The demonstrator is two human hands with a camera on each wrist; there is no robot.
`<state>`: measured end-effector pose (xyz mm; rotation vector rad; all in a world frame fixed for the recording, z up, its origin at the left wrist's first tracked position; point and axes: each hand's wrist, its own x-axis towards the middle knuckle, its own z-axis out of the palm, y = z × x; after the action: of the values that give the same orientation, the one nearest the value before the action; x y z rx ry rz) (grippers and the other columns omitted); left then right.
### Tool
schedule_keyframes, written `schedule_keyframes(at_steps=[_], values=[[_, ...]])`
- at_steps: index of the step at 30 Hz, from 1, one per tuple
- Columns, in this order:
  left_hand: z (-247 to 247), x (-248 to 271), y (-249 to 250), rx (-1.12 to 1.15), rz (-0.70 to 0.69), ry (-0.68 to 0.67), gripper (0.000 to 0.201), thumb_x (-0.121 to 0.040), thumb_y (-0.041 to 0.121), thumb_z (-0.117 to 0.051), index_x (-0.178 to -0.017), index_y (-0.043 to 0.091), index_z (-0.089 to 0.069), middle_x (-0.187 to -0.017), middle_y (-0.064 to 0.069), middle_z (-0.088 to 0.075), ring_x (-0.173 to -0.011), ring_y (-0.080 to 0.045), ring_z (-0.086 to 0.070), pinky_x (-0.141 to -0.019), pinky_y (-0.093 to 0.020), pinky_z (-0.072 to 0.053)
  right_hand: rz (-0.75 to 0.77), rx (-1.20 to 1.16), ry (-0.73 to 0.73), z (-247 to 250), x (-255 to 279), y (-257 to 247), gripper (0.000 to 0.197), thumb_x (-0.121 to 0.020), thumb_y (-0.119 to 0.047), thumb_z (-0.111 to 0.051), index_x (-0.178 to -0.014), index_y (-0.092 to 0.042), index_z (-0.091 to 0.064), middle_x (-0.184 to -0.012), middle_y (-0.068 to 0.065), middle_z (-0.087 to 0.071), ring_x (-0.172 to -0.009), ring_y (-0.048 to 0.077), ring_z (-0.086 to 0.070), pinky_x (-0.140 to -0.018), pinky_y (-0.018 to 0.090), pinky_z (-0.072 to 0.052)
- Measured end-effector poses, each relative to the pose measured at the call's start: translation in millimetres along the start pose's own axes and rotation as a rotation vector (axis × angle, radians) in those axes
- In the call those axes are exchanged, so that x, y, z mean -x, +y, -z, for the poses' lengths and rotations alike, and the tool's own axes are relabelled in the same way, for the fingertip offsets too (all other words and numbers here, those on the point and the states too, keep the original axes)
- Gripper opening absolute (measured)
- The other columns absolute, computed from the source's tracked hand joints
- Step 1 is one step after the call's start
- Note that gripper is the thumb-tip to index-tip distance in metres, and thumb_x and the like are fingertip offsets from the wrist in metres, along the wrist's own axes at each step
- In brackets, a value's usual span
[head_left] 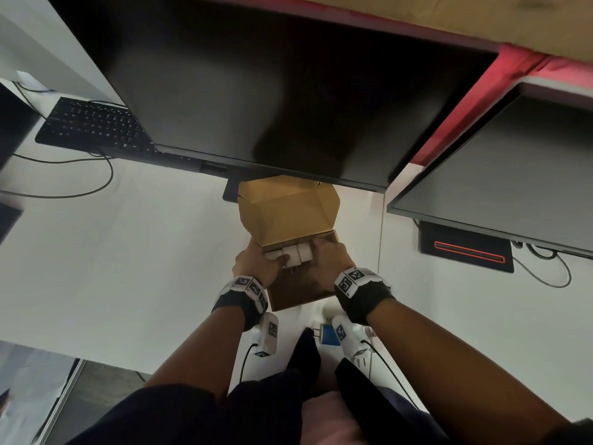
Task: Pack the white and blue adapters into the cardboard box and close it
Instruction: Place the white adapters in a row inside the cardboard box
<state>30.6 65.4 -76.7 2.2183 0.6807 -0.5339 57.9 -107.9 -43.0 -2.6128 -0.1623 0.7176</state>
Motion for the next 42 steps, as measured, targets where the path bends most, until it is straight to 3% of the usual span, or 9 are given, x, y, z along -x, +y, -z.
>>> schedule_keyframes(at_steps=[6,9,14,18,24,29,34,37,42], values=[[-0.1,-1.8,-3.6,0.033,-0.012,-0.002,0.075,-0.079,0.056,-0.073,-0.144,0.034,-0.044,-0.13,-0.008,-0.07,-0.12,-0.041,-0.063,-0.096,-0.042,-0.052,0.083,-0.196,0.122,28.7,55.4,31.3,0.009,-0.087,-0.028,-0.07,-0.095,-0.024,-0.07,-0.084,0.0,-0.072,-0.074,0.014,-0.064,-0.071,0.023,-0.046],[-1.7,-1.2,-3.8,0.047,0.0,0.005,0.076,-0.075,0.055,-0.075,-0.142,0.034,-0.046,-0.13,-0.008,-0.071,-0.12,-0.04,-0.064,-0.093,-0.039,-0.051,0.15,-0.145,0.018,19.8,84.7,57.2,0.012,-0.081,-0.031,-0.077,-0.088,-0.023,-0.071,-0.076,-0.003,-0.069,-0.063,0.004,-0.057,-0.069,0.027,-0.05],[-3.1,1.9,-3.9,0.103,0.023,0.028,0.071,-0.075,0.048,-0.079,-0.138,0.033,-0.051,-0.127,-0.006,-0.072,-0.117,-0.037,-0.066,-0.091,-0.035,-0.051,0.333,0.188,-0.133,-7.5,113.0,62.8,0.038,-0.081,-0.042,-0.074,-0.112,-0.021,-0.07,-0.117,0.001,-0.062,-0.113,0.019,-0.053,-0.09,0.036,-0.05],[-3.0,7.8,-7.4,0.122,0.031,0.038,0.071,-0.071,0.048,-0.08,-0.135,0.034,-0.053,-0.123,-0.005,-0.073,-0.109,-0.036,-0.069,-0.093,-0.039,-0.059,0.343,0.485,-0.189,-18.8,109.7,52.2,0.048,-0.079,-0.02,-0.072,-0.125,-0.021,-0.06,-0.128,0.006,-0.056,-0.128,0.029,-0.04,-0.091,0.042,-0.047],[-2.6,9.0,-8.0,0.156,0.034,0.039,0.07,-0.072,0.047,-0.081,-0.135,0.035,-0.053,-0.118,-0.004,-0.073,-0.1,-0.034,-0.071,-0.086,-0.042,-0.063,0.314,0.468,-0.149,-13.1,101.4,56.5,0.049,-0.083,-0.001,-0.058,-0.127,-0.023,-0.06,-0.135,0.0,-0.059,-0.13,0.024,-0.044,-0.096,0.04,-0.043],[-3.8,7.4,-8.8,0.157,0.014,0.047,0.071,-0.077,0.047,-0.081,-0.14,0.031,-0.052,-0.127,-0.005,-0.072,-0.114,-0.036,-0.067,-0.093,-0.038,-0.054,0.291,0.194,-0.158,7.3,105.6,52.0,0.049,-0.084,-0.025,-0.067,-0.132,-0.026,-0.056,-0.131,-0.003,-0.057,-0.11,0.022,-0.06,-0.09,0.036,-0.052],[-4.7,5.3,-9.3,0.139,0.016,0.042,0.072,-0.079,0.047,-0.08,-0.142,0.029,-0.05,-0.127,-0.006,-0.072,-0.116,-0.036,-0.067,-0.09,-0.036,-0.051,0.375,0.032,0.116,35.5,89.8,34.6,0.055,-0.081,-0.024,-0.063,-0.134,-0.028,-0.053,-0.117,-0.002,-0.051,-0.081,0.022,-0.06,-0.07,0.035,-0.053],[-4.9,3.1,-11.0,0.129,0.023,0.032,0.07,-0.077,0.049,-0.078,-0.139,0.032,-0.05,-0.123,-0.005,-0.073,-0.112,-0.035,-0.068,-0.09,-0.037,-0.053,0.288,0.171,0.141,40.6,66.1,21.4,0.045,-0.084,-0.016,-0.065,-0.128,-0.024,-0.058,-0.125,0.003,-0.051,-0.091,0.032,-0.062,-0.074,0.036,-0.052],[-4.0,3.3,-11.8,0.106,0.008,0.028,0.068,-0.079,0.05,-0.076,-0.138,0.03,-0.05,-0.122,-0.005,-0.073,-0.112,-0.036,-0.067,-0.093,-0.04,-0.055,0.342,0.518,0.103,27.4,24.4,10.2,0.031,-0.085,-0.02,-0.067,-0.116,-0.025,-0.065,-0.123,-0.002,-0.056,-0.117,0.026,-0.043,-0.094,0.038,-0.036]])
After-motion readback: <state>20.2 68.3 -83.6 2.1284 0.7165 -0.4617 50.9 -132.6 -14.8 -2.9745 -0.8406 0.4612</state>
